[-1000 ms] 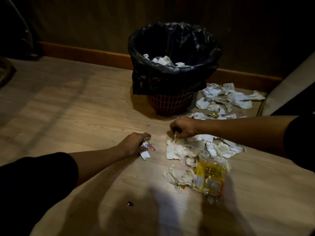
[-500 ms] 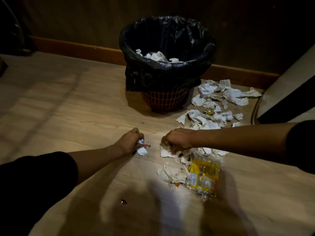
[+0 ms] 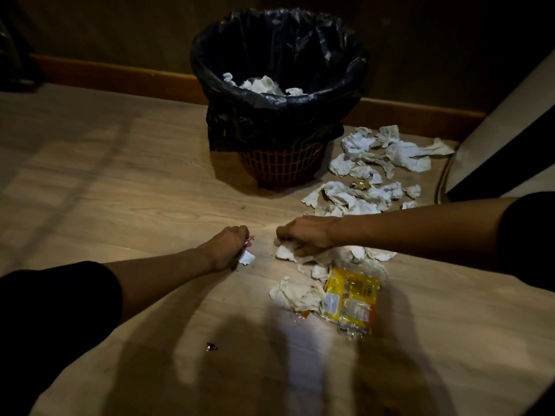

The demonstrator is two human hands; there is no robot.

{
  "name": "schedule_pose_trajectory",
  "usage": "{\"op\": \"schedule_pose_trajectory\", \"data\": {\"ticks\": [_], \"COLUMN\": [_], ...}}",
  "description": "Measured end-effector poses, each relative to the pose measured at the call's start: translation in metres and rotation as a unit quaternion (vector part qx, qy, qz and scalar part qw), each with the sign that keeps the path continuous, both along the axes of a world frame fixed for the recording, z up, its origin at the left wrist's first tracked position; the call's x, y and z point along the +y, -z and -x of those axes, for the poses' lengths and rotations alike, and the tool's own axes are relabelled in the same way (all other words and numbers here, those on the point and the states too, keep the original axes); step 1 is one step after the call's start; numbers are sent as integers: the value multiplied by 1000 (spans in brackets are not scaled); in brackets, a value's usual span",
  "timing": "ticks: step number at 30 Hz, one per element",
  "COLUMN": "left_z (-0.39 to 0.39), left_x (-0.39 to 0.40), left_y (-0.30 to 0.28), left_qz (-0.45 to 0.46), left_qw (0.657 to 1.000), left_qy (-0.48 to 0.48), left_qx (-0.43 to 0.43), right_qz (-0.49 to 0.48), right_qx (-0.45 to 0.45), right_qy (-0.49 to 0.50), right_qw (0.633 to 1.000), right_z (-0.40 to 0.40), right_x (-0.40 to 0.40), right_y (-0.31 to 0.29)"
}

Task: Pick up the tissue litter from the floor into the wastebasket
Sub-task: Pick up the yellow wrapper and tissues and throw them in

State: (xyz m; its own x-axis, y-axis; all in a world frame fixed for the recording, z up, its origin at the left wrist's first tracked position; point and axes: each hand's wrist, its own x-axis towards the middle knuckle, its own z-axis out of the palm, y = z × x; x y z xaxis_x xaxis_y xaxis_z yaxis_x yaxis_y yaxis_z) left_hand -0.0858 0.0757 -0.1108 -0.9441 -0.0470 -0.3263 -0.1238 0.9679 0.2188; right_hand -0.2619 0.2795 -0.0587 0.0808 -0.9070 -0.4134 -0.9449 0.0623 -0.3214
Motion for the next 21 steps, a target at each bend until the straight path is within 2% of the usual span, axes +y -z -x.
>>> {"op": "schedule_pose_trajectory", "data": {"ticks": [5,10,14,17,19,21], "left_z": [14,11,11,17,19,24], "left_x": [8,8,16,38,60,84], "left_y": [-5,-4,-21,-41,-52,-60], "left_qz": [45,37,-20,-87,-108,-131], "left_qw": [998,998,999,996,993,989], "left_qy": [-10,15,14,8,35,70], "left_qx": [-40,-38,-41,6,13,15], "right_qz": [55,91,48,-49,-97,-102], "right_qx": [-2,47,51,53,66,67], "right_qy": [110,128,79,60,39,32], "right_qw": [992,986,994,996,992,992], "right_z": [27,50,61,57,53,51], "right_x": [-5,18,52,75,85,90], "right_y": [-27,-47,-43,-28,-15,-8]}}
